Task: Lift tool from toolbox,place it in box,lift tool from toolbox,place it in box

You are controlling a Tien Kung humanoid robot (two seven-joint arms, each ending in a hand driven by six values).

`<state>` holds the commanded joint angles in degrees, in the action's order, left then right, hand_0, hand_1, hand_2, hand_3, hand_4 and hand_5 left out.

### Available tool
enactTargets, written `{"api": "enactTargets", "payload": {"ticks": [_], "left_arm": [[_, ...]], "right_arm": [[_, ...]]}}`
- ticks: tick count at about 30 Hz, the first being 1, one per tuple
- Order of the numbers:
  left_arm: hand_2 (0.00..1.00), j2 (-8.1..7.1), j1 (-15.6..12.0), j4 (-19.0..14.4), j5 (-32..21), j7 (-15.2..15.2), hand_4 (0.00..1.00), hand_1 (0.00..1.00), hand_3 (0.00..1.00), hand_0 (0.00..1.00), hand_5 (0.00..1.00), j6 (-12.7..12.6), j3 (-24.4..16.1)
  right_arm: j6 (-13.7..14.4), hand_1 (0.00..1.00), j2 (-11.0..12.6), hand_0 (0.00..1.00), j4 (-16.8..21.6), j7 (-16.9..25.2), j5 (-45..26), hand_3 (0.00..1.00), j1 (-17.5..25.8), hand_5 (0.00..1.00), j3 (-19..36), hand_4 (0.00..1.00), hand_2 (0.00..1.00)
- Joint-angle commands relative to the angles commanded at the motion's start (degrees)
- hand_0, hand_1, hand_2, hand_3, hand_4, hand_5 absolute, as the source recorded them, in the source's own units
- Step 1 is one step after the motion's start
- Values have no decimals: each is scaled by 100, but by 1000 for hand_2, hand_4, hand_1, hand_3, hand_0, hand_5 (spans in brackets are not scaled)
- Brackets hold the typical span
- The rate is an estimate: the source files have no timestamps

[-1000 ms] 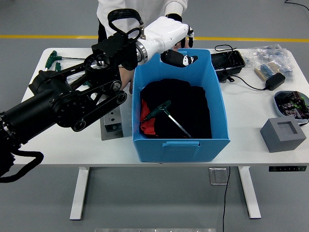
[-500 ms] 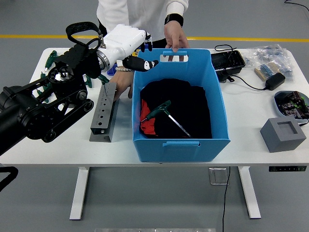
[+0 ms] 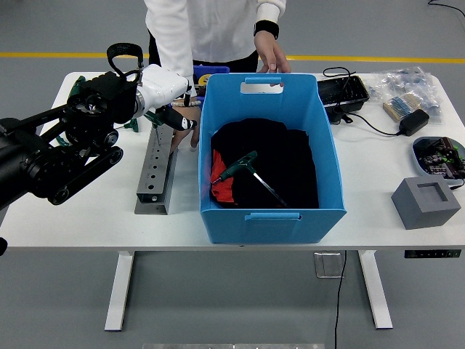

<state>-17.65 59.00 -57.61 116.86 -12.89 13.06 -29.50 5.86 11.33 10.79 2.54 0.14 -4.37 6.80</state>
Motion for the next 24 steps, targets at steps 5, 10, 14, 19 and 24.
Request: {"api": "enactTargets", "payload": {"ticks": [5,10,14,19,24], "left_arm": [[740,15,79,134,-16,3,761,712,609,613,653,102,222],[740,47,124,294,-2,-19,761,712,609,613,653,144,413],[740,96,190,416,-3,28,766,714,608,616,661,117,612],[732,161,307,580,26,186,793,713,623,617,683,-3,878],[719,199,424,700,67,223,792,706,612,621,682,14,1136]], "right_arm": [[-5,640,9,675,3,0,19,571,-8,717,42,775,717],[-9,640,18,675,6,0,34,571,-17,717,71,775,717],[-9,640,22,674,8,0,29,571,-27,717,72,775,716],[-8,640,29,673,13,-1,35,571,-41,718,79,776,714],[-9,640,39,675,15,1,46,572,-54,719,96,776,715]]}}
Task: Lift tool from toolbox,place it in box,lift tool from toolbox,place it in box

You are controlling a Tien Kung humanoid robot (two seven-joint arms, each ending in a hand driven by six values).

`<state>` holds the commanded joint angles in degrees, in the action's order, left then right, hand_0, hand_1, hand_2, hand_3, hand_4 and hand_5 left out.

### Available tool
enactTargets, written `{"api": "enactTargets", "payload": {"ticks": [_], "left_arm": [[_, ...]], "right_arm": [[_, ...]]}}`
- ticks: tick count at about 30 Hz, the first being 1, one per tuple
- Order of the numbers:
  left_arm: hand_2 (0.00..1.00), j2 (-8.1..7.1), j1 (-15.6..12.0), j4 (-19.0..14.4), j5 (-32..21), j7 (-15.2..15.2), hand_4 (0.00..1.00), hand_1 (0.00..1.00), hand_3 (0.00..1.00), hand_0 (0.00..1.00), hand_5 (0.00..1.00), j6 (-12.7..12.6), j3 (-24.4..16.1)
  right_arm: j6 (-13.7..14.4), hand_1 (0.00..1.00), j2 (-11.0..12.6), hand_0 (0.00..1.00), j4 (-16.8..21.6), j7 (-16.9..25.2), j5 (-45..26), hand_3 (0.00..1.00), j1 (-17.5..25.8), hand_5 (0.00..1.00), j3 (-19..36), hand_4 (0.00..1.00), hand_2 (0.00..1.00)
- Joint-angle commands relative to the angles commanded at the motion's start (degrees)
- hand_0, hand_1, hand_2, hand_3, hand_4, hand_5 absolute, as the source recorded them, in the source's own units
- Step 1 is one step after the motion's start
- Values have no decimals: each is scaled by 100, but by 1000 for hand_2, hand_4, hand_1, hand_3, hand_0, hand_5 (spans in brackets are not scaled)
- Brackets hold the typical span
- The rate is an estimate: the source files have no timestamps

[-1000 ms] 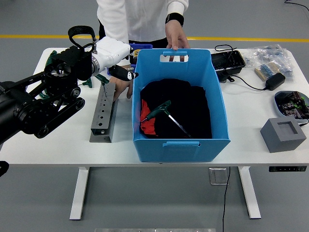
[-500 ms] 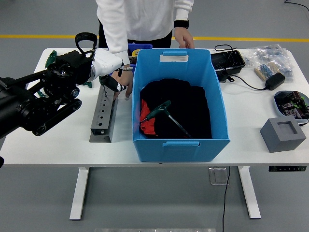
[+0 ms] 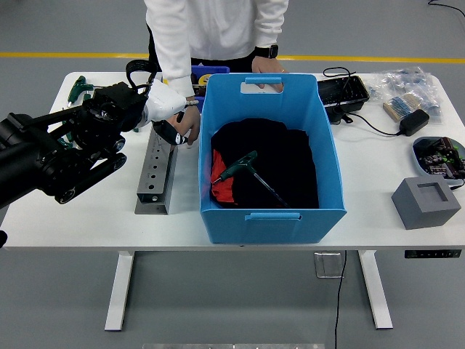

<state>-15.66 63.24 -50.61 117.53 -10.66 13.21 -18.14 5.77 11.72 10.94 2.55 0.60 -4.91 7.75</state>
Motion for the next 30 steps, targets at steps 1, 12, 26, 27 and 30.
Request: {"api": "enactTargets", "payload": {"ticks": [1,12,26,27,30], "left_arm": [[719,4,18,13,7,-4,792,706,612,621,682,18,47],[672,73,142,274,-2,-3,792,696,586,620,684,110,305],[646,73,218,584,-67,39,797,682,572,620,690,153,651],[646,73,220,590,-66,40,797,682,572,620,690,154,656],[624,81,228,657,-83,47,797,679,566,620,692,160,671]], "right_arm": [[1,640,2,675,0,0,5,572,-2,719,6,776,715],[7,640,16,675,3,5,15,572,-21,720,27,778,715],[12,640,34,675,9,10,29,572,-55,721,38,779,715],[13,640,35,675,9,10,29,572,-56,721,37,779,715],[15,639,37,675,10,11,28,572,-62,722,34,779,715]]}}
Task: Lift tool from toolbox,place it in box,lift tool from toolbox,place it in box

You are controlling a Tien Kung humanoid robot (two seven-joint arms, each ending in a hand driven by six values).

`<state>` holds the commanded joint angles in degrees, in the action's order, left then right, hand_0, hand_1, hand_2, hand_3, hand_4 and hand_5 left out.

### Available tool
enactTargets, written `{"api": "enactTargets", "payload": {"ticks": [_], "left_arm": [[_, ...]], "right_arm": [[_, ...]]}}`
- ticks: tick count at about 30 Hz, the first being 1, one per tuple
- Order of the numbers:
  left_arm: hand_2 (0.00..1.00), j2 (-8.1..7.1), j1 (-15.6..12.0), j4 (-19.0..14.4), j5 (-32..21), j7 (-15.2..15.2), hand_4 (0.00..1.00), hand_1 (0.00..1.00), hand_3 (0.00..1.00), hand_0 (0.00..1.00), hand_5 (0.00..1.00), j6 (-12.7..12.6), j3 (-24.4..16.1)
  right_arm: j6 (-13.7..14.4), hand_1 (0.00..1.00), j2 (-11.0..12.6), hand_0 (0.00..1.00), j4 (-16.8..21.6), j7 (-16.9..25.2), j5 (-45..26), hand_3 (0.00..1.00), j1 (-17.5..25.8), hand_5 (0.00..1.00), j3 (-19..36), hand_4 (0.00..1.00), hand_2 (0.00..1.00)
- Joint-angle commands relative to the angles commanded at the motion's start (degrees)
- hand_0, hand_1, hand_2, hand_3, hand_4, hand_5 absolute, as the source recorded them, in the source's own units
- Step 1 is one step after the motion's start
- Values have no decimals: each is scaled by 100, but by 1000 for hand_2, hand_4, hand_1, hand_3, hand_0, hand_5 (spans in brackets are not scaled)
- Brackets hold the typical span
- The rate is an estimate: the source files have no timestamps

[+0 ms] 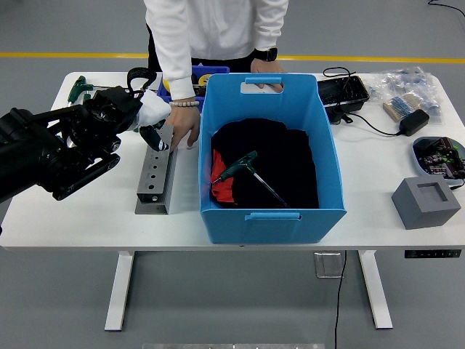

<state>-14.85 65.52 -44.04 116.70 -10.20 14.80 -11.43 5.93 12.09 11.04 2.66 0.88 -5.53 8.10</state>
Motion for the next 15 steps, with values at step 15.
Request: {"api": "enactTargets", "payload": {"ticks": [15], "left_arm": [[617,-5,-33,-53,-518,-35,799,672,558,616,699,18,49]], "right_arm": [[-1,640,-1,675,-1,0,1,572,-3,722,-5,778,715]]}}
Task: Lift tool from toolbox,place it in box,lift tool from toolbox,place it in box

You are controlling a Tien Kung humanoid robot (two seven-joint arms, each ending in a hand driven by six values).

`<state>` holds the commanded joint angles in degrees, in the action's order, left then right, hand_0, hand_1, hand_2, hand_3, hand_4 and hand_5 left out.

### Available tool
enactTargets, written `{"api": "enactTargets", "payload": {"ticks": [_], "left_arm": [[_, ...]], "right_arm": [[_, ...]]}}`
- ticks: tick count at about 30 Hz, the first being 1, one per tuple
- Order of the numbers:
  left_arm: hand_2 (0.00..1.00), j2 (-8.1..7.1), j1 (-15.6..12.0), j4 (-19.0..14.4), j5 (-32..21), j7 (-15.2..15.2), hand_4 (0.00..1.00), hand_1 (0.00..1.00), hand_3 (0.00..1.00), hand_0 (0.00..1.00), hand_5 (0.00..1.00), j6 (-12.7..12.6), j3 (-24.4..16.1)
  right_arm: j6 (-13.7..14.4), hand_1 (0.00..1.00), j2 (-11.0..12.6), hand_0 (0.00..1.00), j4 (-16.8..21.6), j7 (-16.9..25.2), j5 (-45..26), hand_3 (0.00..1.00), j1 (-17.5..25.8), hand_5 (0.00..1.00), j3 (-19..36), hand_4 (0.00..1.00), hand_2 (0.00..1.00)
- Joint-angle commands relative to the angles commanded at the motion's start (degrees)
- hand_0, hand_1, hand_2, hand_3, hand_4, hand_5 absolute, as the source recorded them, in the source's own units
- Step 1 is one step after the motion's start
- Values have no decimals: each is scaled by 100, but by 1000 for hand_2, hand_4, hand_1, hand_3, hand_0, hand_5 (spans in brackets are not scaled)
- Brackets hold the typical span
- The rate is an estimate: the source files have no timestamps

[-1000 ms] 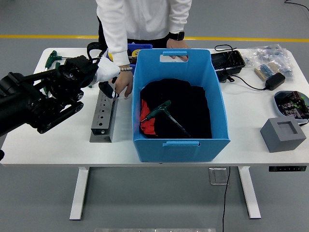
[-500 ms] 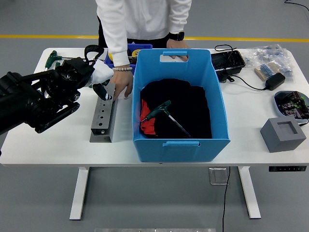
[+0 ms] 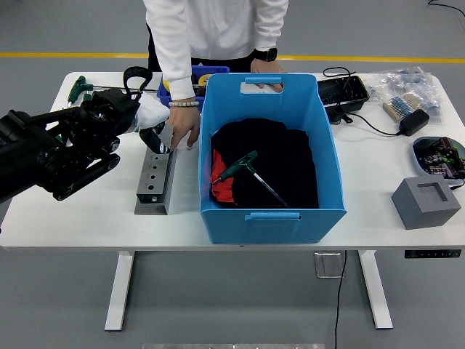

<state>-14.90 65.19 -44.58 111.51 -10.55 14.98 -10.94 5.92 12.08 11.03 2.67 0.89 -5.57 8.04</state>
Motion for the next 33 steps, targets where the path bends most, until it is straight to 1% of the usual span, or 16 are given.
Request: {"api": "enactTargets", "payload": {"ticks": [7,8,13,14,19,20,25,26,31,32,33], "left_arm": [[618,3,18,-19,57,-36,799,672,561,616,699,60,16],[609,6,24,-20,82,-39,800,664,549,618,703,66,19],[609,38,43,-9,197,-43,800,664,549,618,703,61,38],[525,50,44,2,208,-37,799,605,524,610,706,59,55],[525,83,35,58,222,-20,799,605,524,610,706,57,136],[463,87,34,72,217,-19,800,566,503,610,709,58,151],[463,98,31,102,213,-8,800,566,503,610,709,63,224],[446,100,31,101,211,-3,799,552,468,610,709,61,232],[446,117,34,95,217,31,799,552,468,610,709,42,265],[398,119,35,95,218,34,796,505,410,614,716,42,269],[398,120,38,97,218,39,796,505,410,614,716,42,278]], "right_arm": [[3,640,0,674,0,1,-9,572,2,723,7,778,716],[4,640,0,675,0,1,-14,572,2,722,5,778,716],[3,640,3,675,1,0,-14,572,-3,722,-17,778,716],[3,640,2,675,1,0,-15,571,-2,721,-19,777,716],[2,640,-2,675,2,-1,-31,571,3,721,-35,777,716],[3,640,-3,675,1,-1,-31,571,4,721,-35,776,716],[3,640,-2,675,2,0,-44,571,10,721,-48,776,716],[4,640,-3,675,2,1,-46,571,11,720,-50,776,716],[5,640,-4,675,0,1,-47,571,18,720,-65,776,716],[6,640,-4,675,0,2,-48,571,19,720,-66,775,716],[6,640,-4,675,0,2,-46,571,20,720,-68,775,716]]}}
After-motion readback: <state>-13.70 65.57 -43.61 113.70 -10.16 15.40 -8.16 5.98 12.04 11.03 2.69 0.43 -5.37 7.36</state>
